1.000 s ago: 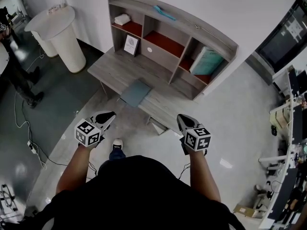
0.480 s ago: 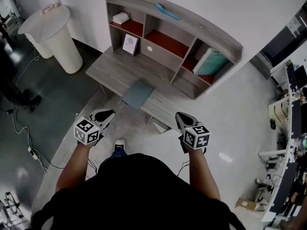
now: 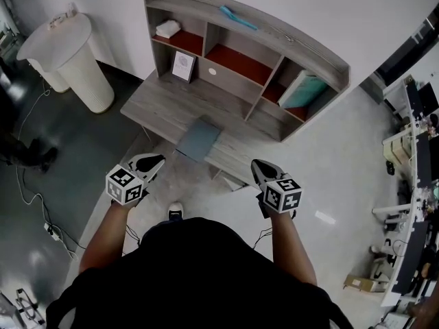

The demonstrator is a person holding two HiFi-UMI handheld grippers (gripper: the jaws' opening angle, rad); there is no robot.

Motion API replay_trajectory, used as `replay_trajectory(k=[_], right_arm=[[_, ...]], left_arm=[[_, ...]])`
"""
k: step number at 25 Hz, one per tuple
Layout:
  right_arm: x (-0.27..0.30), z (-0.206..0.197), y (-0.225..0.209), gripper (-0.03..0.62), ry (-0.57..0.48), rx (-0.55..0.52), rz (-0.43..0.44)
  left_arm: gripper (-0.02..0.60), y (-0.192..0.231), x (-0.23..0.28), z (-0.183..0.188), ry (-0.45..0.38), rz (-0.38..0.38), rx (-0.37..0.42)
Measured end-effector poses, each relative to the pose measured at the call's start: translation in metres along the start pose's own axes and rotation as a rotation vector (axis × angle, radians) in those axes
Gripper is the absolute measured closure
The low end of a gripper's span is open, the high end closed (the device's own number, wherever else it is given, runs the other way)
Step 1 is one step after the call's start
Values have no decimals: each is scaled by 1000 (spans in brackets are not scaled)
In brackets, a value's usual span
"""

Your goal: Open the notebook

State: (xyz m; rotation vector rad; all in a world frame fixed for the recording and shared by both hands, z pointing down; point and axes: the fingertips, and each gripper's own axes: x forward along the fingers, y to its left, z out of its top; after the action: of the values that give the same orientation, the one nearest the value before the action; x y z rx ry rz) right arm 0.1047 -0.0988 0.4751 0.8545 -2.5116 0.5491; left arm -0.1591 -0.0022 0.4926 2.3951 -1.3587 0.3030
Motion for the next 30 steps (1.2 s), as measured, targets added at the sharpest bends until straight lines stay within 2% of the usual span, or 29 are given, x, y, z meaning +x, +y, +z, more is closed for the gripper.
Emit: replay_trajectory(k=[15,30], right_arm=[[47,12,20,592,14,46,-43],[60,13,35,592,29,100,-143]], left_arm=[[540,63,9,8,19,-76,10],[540,98,26,13,29,-199,23]])
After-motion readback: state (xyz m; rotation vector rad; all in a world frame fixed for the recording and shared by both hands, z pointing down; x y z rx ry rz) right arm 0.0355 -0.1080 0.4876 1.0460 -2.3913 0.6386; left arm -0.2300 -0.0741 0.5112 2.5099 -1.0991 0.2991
